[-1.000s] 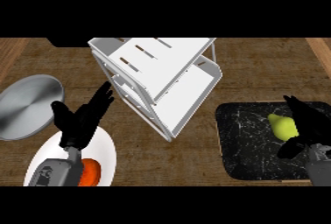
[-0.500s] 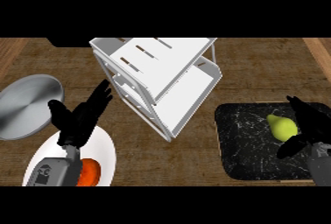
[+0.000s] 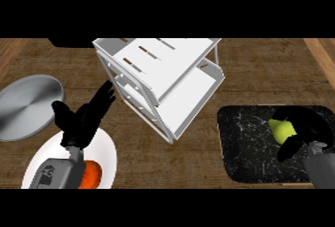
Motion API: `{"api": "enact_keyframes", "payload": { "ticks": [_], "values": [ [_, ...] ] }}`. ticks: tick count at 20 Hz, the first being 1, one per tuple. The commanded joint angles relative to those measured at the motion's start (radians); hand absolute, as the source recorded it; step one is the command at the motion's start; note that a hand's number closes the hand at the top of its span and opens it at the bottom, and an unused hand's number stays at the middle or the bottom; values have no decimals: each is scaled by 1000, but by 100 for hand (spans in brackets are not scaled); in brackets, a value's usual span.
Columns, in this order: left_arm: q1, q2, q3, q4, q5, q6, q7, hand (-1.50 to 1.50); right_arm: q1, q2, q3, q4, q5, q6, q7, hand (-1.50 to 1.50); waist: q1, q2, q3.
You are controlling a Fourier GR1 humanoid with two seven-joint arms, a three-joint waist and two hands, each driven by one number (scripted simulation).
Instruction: Pick the pear from the tray and place it in the tiered basket
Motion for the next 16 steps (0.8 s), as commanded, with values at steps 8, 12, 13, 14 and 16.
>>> {"api": "enact_keyframes", "payload": {
  "ticks": [8, 12, 13, 14, 16],
  "values": [
    [13, -31, -25, 9, -19, 5, -19, 0, -77, -66, 116, 77, 14, -3, -384, 150, 24, 22, 26],
    [-23, -15, -18, -21, 5, -20, 20, 0, -155, -113, 142, 184, 5, -40, -639, 150, 41, 26, 28],
    [14, -17, -18, 14, -12, -18, -29, 0, -185, -141, 120, 211, -22, -9, -696, 150, 29, 24, 27],
    [28, -14, -13, -17, -6, -13, -7, 0, -179, -112, 101, 217, -44, -29, -714, 150, 18, 18, 26],
    [9, 4, 4, 11, -3, -28, -8, 0, -249, -135, 72, 221, -81, 53, -753, 150, 9, 16, 25]
  ]
}}
